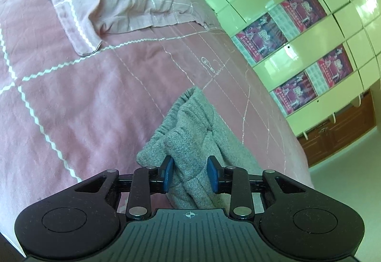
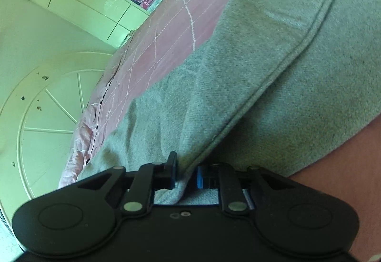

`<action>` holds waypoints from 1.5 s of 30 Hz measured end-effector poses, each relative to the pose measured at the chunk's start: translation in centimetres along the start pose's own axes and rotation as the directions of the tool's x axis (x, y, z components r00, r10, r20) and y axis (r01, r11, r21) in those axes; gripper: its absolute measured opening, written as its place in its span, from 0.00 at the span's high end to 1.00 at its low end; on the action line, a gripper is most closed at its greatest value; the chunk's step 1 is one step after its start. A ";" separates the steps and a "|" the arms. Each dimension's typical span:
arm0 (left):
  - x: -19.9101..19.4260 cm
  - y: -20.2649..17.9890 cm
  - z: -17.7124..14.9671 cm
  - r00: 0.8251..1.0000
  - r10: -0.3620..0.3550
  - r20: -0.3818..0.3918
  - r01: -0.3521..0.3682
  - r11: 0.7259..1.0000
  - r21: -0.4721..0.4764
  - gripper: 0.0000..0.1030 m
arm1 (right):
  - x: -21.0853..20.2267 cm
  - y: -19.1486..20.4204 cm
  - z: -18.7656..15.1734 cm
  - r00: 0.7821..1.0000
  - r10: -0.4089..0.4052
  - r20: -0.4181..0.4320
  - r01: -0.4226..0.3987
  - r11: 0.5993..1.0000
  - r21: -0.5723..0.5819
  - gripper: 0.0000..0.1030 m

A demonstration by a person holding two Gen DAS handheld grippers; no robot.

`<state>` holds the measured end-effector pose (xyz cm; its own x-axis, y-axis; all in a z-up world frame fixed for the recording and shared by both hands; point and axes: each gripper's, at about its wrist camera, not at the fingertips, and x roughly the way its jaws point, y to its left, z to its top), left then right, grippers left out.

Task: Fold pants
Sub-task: 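Lift the waistband with both tools and carry it toward the pant cuffs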

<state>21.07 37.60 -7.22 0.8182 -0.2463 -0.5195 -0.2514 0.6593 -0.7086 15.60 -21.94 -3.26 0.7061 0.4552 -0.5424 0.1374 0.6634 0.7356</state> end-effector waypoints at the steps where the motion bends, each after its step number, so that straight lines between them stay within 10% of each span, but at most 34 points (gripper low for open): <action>1: 0.0 -0.1 0.0 1.000 -0.004 0.002 0.004 1.000 0.000 0.68 | 0.0 0.0 0.0 1.000 0.002 -0.002 -0.002 1.000 -0.005 0.96; 7: 0.0 -1.0 0.0 1.000 0.010 0.016 -0.010 1.000 0.025 0.80 | -0.6 0.2 0.2 1.000 -0.011 0.001 0.011 0.999 -0.042 1.00; 12: -3.2 -3.7 1.5 0.962 -0.200 0.183 0.180 0.976 0.122 0.90 | -4.4 3.1 0.0 0.977 0.128 0.172 -0.099 0.981 -0.168 1.00; 17: 1.2 -0.9 1.7 0.999 0.050 0.006 -0.050 0.995 0.092 0.90 | -0.2 0.8 -1.1 0.999 -0.044 -0.030 0.039 0.989 -0.141 1.00; 28: -0.7 -0.4 0.3 0.998 -0.010 0.060 0.006 0.997 0.079 0.89 | -1.7 1.6 -1.3 0.998 0.046 0.054 -0.039 0.993 -0.111 1.00; 32: -0.6 -0.4 0.2 0.999 0.026 0.034 -0.029 0.995 0.097 0.89 | -0.4 1.3 -1.1 0.999 -0.034 -0.011 0.032 0.991 -0.132 1.00; 38: -2.2 -0.5 -0.2 0.996 -0.045 0.074 0.039 0.996 0.079 0.89 | -2.8 1.8 -0.9 0.992 0.091 0.086 -0.081 0.990 -0.113 1.00; 45: -1.9 0.7 -0.1 0.998 0.047 0.045 -0.048 0.998 0.036 0.80 | -1.7 -0.4 -0.3 1.000 0.012 0.013 -0.012 1.000 -0.024 0.94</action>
<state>19.31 38.43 -6.77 0.8278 -0.1835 -0.5302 -0.2720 0.6952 -0.6653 14.14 -22.78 -2.81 0.7164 0.4559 -0.5280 0.1118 0.6720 0.7320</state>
